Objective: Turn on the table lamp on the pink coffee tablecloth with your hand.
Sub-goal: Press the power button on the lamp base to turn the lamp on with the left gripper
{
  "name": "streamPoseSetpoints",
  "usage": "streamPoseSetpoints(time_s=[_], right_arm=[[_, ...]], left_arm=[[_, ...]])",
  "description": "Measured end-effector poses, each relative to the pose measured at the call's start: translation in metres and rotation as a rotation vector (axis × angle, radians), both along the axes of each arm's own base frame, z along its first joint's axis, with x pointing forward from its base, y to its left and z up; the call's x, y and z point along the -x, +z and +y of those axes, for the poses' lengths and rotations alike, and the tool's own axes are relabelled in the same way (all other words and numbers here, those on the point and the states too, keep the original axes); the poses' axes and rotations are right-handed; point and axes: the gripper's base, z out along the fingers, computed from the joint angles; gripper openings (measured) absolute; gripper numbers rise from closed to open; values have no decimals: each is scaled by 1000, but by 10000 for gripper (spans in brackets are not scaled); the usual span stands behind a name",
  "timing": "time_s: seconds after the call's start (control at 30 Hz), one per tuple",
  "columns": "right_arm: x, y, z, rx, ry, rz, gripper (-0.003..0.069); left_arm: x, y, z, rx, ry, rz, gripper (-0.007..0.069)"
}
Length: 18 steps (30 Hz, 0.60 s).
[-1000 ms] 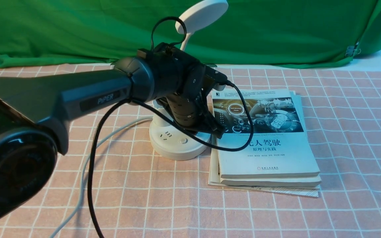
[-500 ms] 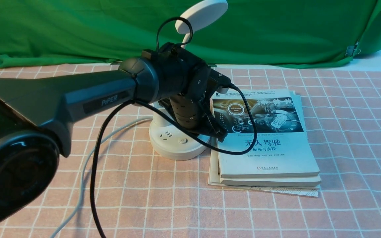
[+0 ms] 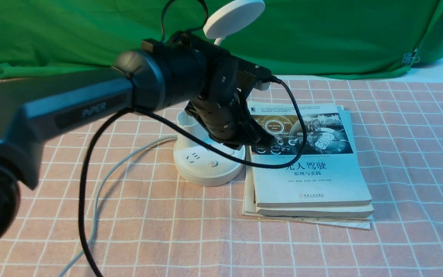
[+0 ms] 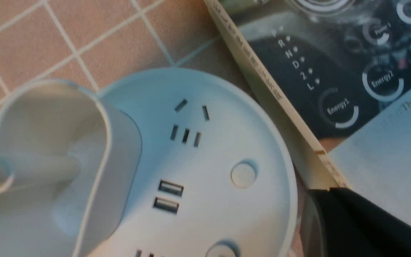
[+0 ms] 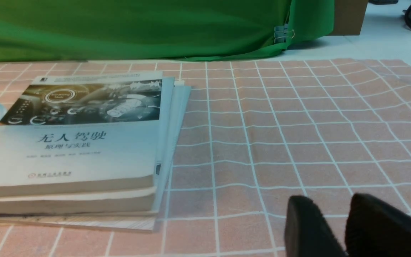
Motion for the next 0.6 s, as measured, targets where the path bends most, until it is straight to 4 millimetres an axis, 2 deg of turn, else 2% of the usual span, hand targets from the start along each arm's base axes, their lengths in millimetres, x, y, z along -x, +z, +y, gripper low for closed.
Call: streamPoseSetpoints(time_s=[0.3, 0.6], right_arm=[[0, 0, 0, 0, 0, 0, 238], [0, 0, 0, 0, 0, 1, 238]], left_arm=[[-11, -34, -2, -68, -9, -20, 21], [-14, -39, -2, -94, -12, -33, 21]])
